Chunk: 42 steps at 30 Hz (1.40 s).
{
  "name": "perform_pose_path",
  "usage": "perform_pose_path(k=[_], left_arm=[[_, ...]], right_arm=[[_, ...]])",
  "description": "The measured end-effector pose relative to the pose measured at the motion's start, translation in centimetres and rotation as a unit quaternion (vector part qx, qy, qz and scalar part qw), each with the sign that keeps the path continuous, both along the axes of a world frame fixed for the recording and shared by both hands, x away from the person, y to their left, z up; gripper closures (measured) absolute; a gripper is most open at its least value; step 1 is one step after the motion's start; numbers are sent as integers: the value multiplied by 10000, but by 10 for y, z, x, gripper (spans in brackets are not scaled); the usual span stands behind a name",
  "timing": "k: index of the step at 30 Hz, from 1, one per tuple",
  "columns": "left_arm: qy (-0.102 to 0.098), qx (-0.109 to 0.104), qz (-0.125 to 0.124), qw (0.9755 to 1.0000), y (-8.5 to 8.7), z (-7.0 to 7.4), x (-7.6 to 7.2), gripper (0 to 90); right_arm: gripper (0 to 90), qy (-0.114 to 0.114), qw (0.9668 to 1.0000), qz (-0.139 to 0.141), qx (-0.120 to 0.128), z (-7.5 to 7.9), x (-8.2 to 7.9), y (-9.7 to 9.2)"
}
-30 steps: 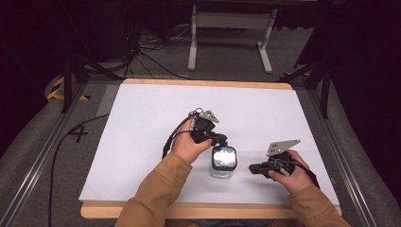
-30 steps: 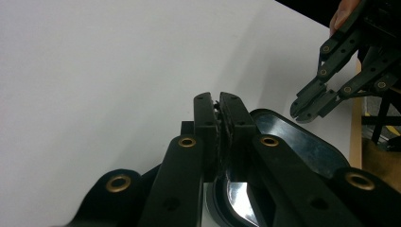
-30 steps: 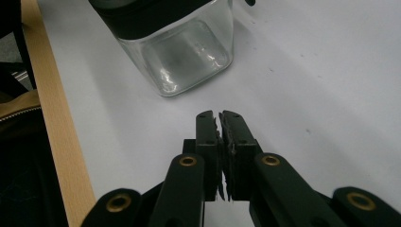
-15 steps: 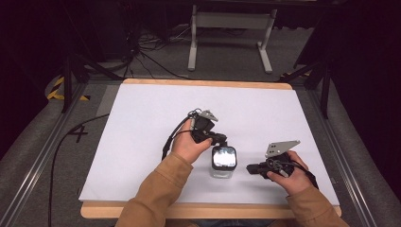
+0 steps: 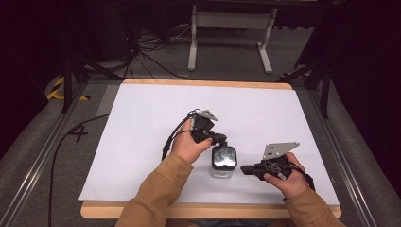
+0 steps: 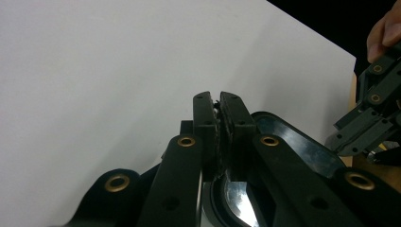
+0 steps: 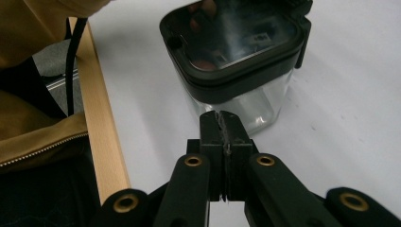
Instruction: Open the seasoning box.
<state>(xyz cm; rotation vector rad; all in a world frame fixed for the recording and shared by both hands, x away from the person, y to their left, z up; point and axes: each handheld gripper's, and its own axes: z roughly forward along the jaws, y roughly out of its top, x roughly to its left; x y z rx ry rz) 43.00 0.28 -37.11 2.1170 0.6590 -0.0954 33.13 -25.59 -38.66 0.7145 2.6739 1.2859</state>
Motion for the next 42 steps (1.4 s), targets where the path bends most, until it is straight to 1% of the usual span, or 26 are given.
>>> perform_pose_path(k=[3,7,10,17,23,25,26,28,29,31,33,36,37,39,41,42], left_arm=[[2,-1,2,10000,0,0,0,861],[-6,-14,8,10000,0,0,0,861],[-2,-23,12,10000,0,0,0,861],[-33,-77,47,10000,0,-2,-1,859],[-39,-57,69,10000,0,-1,-2,858],[-72,-34,68,9999,0,-1,-2,858],[-224,147,47,9996,1,2,-4,859],[-335,172,56,9993,2,6,-6,861],[-335,172,56,9993,2,6,-6,861],[-417,6,51,9991,7,14,-10,861],[-500,11,29,9987,11,22,-14,861],[-568,-59,13,9984,18,32,-21,861],[-563,-66,14,9984,21,35,-23,863],[-599,-171,26,9981,27,42,-28,863],[-547,-304,-51,9980,34,47,-34,866],[-567,-278,-63,9980,37,50,-37,870]], right_arm=[[895,-34,10000,17,82,2,-2,3],[895,-12,9998,80,199,1,-3,8],[895,-1,9998,75,179,1,-3,11],[896,-30,9996,98,267,1,-3,13],[897,-51,9995,79,291,2,-3,14],[897,-80,9994,77,314,2,-3,13],[897,-87,9994,78,323,2,-3,13],[897,-101,9993,74,357,3,-3,13],[897,-101,9993,74,357,3,-3,13],[898,-124,9992,59,384,4,-4,13],[898,-176,9990,48,415,5,-4,13],[898,-220,9987,1,462,7,-3,14],[898,-257,9985,-4,479,8,-3,14],[899,-305,9982,-1,512,10,-2,14],[899,-349,9980,19,536,13,-2,15],[899,-398,9976,30,566,14,0,15]])
